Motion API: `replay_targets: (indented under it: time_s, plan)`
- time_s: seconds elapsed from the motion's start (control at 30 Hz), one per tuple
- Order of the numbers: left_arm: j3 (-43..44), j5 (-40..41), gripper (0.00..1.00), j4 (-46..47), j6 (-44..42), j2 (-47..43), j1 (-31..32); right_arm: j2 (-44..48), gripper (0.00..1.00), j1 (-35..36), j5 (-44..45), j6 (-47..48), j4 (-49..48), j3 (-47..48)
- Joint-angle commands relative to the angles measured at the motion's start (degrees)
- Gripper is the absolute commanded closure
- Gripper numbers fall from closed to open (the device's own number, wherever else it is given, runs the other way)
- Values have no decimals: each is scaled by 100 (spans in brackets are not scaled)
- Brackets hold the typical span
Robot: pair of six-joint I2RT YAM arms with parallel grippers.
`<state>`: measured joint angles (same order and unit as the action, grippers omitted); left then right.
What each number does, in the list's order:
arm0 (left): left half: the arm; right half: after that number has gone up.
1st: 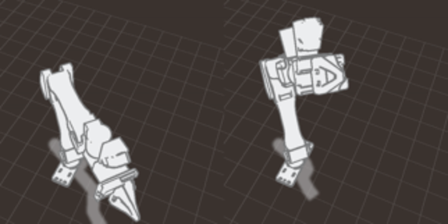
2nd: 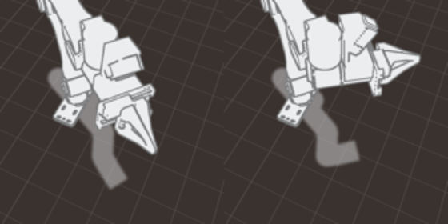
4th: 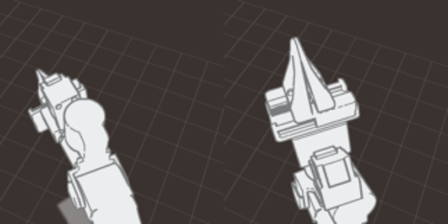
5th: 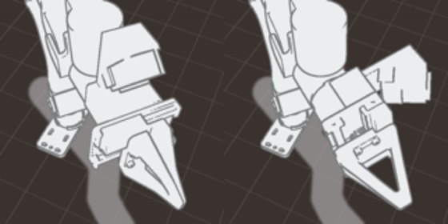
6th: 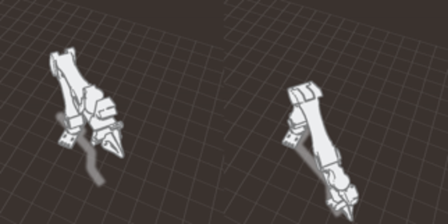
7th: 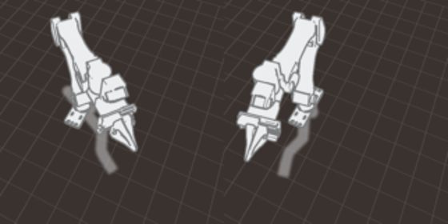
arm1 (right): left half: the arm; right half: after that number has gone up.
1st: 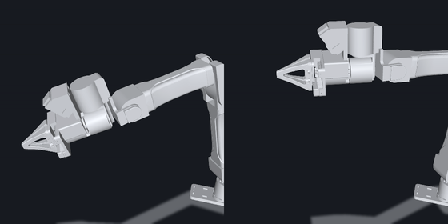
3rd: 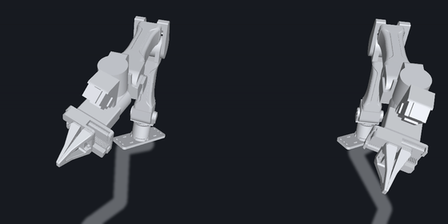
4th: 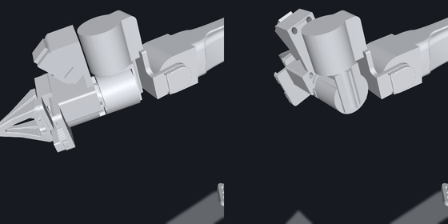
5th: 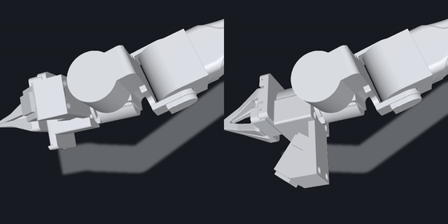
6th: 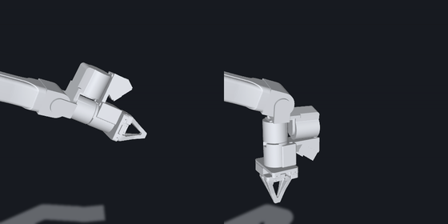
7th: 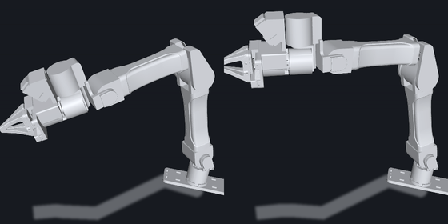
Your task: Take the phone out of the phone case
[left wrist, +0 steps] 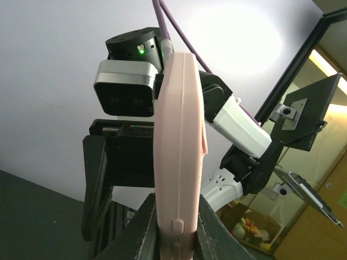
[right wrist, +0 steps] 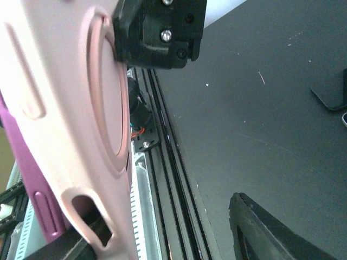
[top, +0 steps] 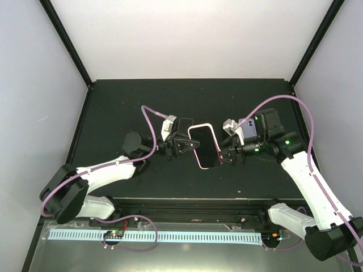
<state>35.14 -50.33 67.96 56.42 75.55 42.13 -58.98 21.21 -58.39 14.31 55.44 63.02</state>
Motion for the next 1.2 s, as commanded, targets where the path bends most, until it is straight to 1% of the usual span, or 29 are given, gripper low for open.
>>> replay_targets:
  time_s: [0.0,0.07,0.13,0.2,0.27,0.3,0.37,0.43,0.5,0.53,0.6,0.63,0.67,0.73,0.8,0.87,0.97,1.07,1.17]
  plan:
    - [-46,-1022,98,-432,-114,246,445,-108,46,-58,-438,-499,-1511,421]
    - [-19,-971,98,-661,-227,238,445,-143,46,-60,-524,-568,-1613,396]
    - [12,-810,98,-990,-347,193,441,-201,51,-56,-592,-694,-1799,307]
    - [82,-457,98,-1485,-549,118,422,-248,62,-58,-597,-841,-1986,187]
    - [251,13,98,-2208,-760,40,375,-278,80,-62,-534,-1091,-2238,-3]
    - [374,318,98,-2691,-897,18,351,-274,86,-63,-499,-1221,-2390,-123]
    - [683,893,98,-3561,-1164,8,310,-246,93,-61,-537,-1486,-2763,-456]
    - [982,1346,98,-4164,-1329,35,292,-215,98,-60,-613,-1840,-3246,-970]
    - [1187,1787,94,-4477,-1348,58,287,-175,99,-64,-705,-2145,-3918,-1411]
    - [1239,1954,86,-4570,-1334,61,287,-155,99,-65,-777,-2302,-4228,-1647]
    - [1329,2336,62,-4860,-1344,21,288,-152,99,-64,-816,-2618,-4822,-2006]
    - [1383,2583,53,-5085,-1390,-71,294,-166,99,-71,-810,-2790,-5025,-2096]
    - [1407,2838,46,-5341,-1467,-162,296,-207,99,-71,-787,-2887,-5094,-2116]
    - [1390,3528,38,-5874,-1689,-627,317,-316,99,-74,-749,-2980,-5113,-2098]
    - [1283,4268,34,-6228,-1915,-1093,351,-350,99,-73,-558,-3243,-5316,-2225]
    - [1072,4933,30,-6426,-2046,-1551,410,-284,99,-73,-76,-3551,-5501,-2404]
    - [739,5470,29,-6516,-2246,-2020,553,-199,99,-75,713,-3641,-5261,-2335]
    - [665,6033,29,-6700,-2562,-2063,933,-229,99,-74,1361,-3947,-5049,-2242]
    - [813,6564,34,-6777,-3090,-1712,1567,-128,99,-69,1962,-4332,-4859,-2306]
